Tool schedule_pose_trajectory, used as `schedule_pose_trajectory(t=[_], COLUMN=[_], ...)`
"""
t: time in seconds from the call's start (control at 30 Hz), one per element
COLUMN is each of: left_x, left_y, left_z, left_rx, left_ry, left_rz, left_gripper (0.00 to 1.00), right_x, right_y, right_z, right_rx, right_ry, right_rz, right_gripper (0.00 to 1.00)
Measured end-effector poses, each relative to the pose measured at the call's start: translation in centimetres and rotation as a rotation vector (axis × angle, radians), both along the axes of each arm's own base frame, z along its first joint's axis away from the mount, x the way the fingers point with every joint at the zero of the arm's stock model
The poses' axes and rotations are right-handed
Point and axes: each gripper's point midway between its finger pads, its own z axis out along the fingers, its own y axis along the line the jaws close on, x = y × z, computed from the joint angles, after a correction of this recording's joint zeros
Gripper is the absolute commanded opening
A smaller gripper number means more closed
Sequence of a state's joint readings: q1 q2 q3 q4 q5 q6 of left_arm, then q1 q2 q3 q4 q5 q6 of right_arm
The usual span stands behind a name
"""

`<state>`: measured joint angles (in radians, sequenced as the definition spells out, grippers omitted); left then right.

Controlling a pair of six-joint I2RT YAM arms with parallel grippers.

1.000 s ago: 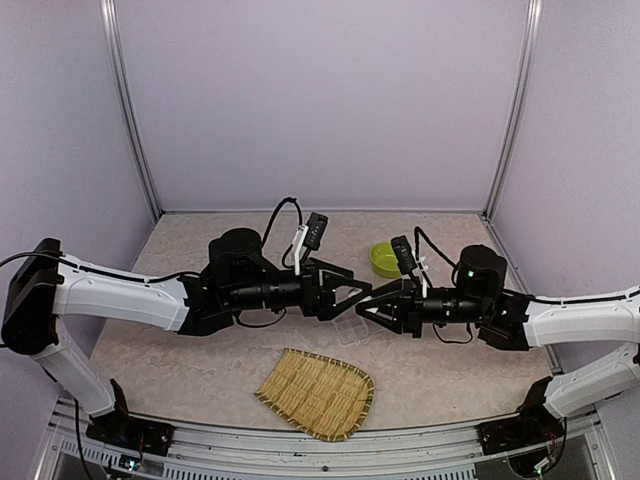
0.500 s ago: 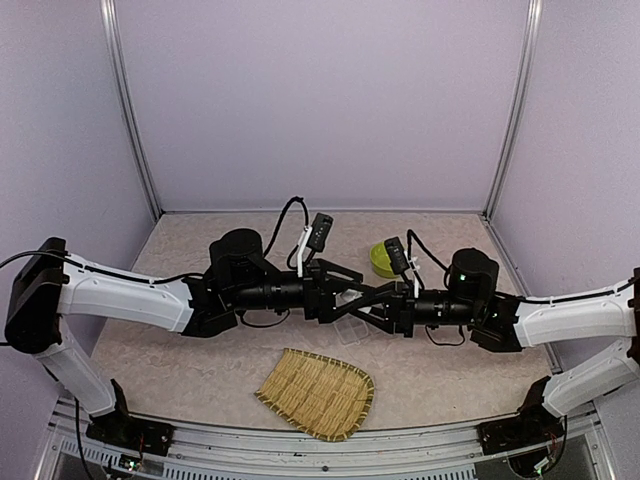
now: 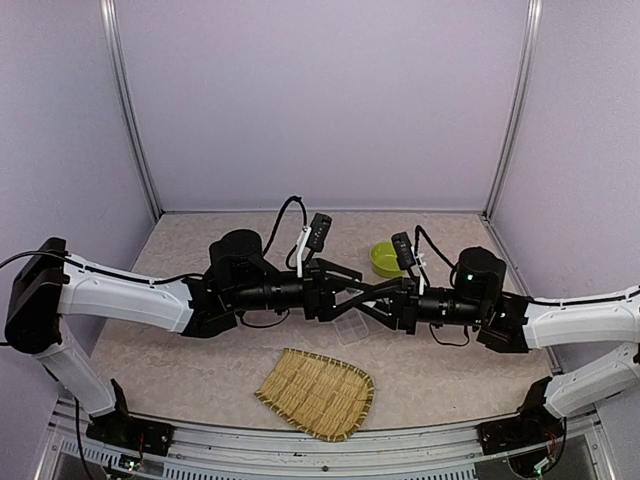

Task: Sort the pills into containers
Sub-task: Unscrew the lid of the pill bottle from the pill bottle.

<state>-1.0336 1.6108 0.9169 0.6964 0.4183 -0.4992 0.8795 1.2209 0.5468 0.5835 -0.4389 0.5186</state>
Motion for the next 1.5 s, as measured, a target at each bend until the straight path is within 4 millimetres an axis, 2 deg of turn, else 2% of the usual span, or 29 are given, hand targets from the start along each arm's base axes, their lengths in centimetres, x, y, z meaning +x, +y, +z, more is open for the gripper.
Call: schedule_pose_trajectory(t=[0.33,0.6,0.73,0.83,1.07,1.13,1.3,1.37,1.47,1.5], left_x=[0.0,-0.5,-0.4,0.1,0.7,0.4,-0.9,-1.4,-1.9,-2.0], left_y=[0.5,0.7,0.7,0.8,1.3,1.3,1.0,1.0,0.9,0.8], left_z=[0.4,0.8,0.8,0.6,-0.2,0.0,0.5,0.6,0.5,0.4], left_rx=[0.000,0.000,0.002,0.013,0.051,0.049,0.032,0.022,0.020,0.020], left_ry=[-0.013,-0.015,-0.015,-0.016,-0.057,-0.081,-0.133,-0.153,-0.160,-0.162], left_rz=[0.016,0.007,0.017,0.034,0.023,-0.005,-0.088,-0.123,-0.150,-0.159], left_gripper=[0.74,0.77,0.83,0.83,0.74,0.73,0.61,0.52,0.35,0.33], right_x=[0.9,2.8,2.8,2.3,-0.2,-0.8,-2.0,-2.3,-2.7,-2.8], right_y=[-1.4,-2.9,-3.1,-3.0,-2.0,-1.7,-1.3,-1.1,-1.0,-0.9], right_z=[1.1,0.8,1.0,1.2,1.8,1.8,1.9,1.8,1.7,1.7], right_rx=[0.009,-0.016,-0.023,-0.017,0.016,0.026,0.046,0.049,0.053,0.054], right_ry=[-0.014,-0.014,-0.025,-0.033,-0.036,-0.031,-0.021,-0.014,-0.004,0.000], right_rz=[-0.053,-0.152,-0.158,-0.128,0.036,0.080,0.162,0.186,0.215,0.224], right_gripper=[0.20,0.20,0.21,0.21,0.21,0.21,0.21,0.21,0.21,0.21])
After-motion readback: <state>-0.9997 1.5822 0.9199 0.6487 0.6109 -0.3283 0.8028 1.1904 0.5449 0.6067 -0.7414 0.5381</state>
